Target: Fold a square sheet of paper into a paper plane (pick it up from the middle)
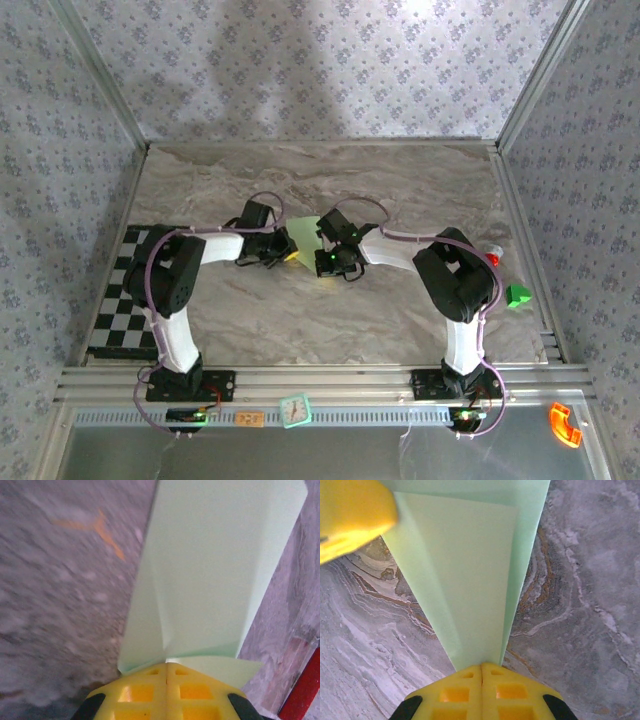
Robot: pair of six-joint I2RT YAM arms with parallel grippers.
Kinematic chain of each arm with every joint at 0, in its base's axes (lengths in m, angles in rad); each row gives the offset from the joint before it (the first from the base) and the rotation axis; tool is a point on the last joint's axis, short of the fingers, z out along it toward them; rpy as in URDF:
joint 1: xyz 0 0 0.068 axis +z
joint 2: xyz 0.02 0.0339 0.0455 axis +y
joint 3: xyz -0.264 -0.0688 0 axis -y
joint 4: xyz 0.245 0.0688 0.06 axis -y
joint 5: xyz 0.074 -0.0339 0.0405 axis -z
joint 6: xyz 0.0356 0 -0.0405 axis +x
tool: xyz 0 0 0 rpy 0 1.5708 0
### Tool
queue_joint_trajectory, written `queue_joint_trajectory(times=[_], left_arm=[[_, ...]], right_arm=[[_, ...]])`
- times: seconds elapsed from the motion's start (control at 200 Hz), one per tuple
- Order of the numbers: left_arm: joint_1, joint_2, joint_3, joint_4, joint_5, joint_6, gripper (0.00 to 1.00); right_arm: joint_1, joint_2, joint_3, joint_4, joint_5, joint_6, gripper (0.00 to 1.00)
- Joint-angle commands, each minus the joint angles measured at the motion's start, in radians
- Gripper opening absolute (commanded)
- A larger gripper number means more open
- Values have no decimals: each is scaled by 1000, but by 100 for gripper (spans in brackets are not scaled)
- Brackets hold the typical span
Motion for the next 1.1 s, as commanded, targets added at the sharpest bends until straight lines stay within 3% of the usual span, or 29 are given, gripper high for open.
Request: queue_joint_trajectory(times=[0.0,0.365,0.565,0.689,0.819,1.094], left_arm=[[65,28,16,-71,-143,52,6],[85,-56,26,-61,-107,109,9],[84,-189,2,-74,-102,126,14],[75,-254,-40,-77,-98,123,21],[47,-294,-77,-66,-87,113,30],[-26,-243,-91,13,9,54,46]], right_arm=[[-15,112,-103,-254,160,12,4],[-18,71,-80,-226,105,2,5],[-67,-78,-62,-176,-9,-91,12],[-95,-212,-105,-92,-105,-159,23],[-116,-305,-168,46,-156,-111,35],[-127,-232,-170,224,-181,45,36]])
